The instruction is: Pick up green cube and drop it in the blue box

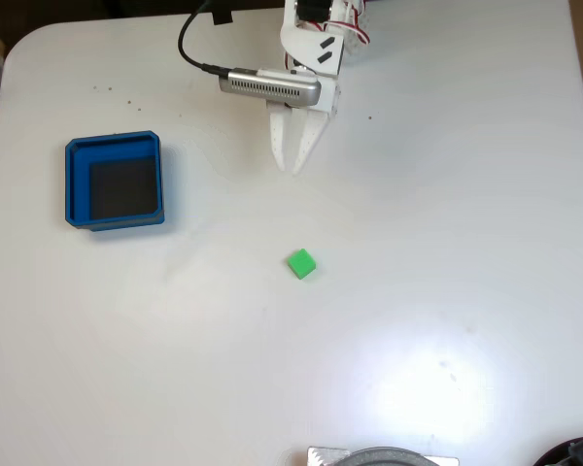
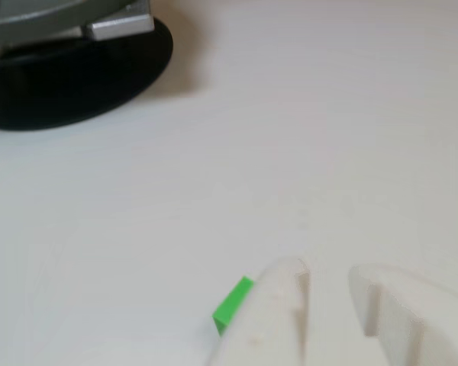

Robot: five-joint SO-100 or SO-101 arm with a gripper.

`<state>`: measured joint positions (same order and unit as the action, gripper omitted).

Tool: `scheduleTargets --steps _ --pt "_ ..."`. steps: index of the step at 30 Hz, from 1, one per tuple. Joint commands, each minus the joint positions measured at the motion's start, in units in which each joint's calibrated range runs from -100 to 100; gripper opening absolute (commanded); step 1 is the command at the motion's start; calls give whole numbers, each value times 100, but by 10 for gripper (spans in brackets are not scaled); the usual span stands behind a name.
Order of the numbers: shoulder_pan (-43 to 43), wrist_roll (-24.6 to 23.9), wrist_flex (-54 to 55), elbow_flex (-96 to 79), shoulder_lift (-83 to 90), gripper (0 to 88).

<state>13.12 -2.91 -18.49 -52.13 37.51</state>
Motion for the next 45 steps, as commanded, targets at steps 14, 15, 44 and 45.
scheduleTargets --steps 14,15,44,45 --pt "-6 -44 -3560 3013 -1075 13" --pt "-6 -44 -3601 3076 -1134 13" --pt "-22 -527 -3658 5581 -3542 13" --pt "-22 -567 -3658 5643 -3609 13"
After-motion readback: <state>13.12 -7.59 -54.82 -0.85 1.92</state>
